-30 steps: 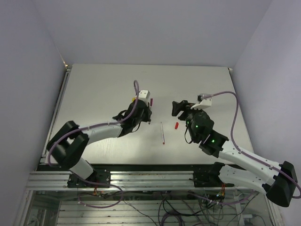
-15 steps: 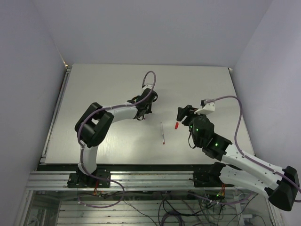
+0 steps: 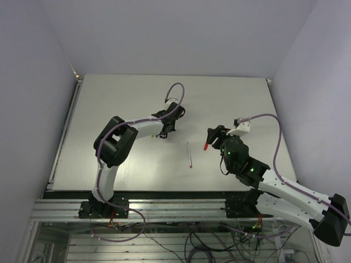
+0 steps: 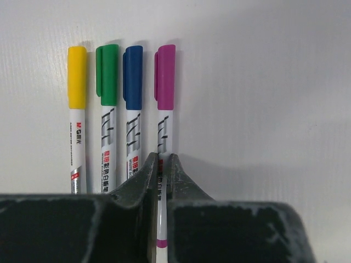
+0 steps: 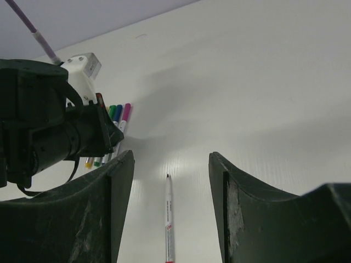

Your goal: Insert the pens into the pen caps

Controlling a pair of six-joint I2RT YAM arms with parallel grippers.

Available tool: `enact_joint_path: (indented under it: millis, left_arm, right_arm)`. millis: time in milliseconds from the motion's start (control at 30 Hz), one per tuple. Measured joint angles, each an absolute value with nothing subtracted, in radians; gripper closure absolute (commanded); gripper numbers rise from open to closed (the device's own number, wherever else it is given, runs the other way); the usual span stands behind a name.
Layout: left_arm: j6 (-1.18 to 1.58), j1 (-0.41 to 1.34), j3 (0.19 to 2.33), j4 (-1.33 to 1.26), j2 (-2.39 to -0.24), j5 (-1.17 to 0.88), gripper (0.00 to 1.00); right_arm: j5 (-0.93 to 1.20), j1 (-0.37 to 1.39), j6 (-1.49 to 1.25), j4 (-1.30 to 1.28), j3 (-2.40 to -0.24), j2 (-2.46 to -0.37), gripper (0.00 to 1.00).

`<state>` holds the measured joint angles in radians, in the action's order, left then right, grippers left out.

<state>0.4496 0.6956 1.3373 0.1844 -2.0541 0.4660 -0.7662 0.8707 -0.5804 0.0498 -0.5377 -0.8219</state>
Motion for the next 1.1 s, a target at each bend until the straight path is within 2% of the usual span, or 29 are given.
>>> enact_joint_path:
  millis: [167, 667, 1100]
  left_arm:
    - [0.453, 0.695, 1.339, 0.186, -2.054, 0.465, 0.78]
    - [0.449, 0.694, 1.346, 0.221, -1.988, 0.459, 0.74]
    - [0.446, 0.692, 1.361, 0.22, -1.935, 0.452, 0.77]
  right_arm:
    - [-0.748, 0.871, -0.58, 0.063, -0.533, -0.831, 0.44]
    - [-0.738, 0.871, -0.566, 0.092, -0.529, -0.834, 0.44]
    - [-0.738, 0.871, -0.562, 0.115, -0.529, -0.85, 0.44]
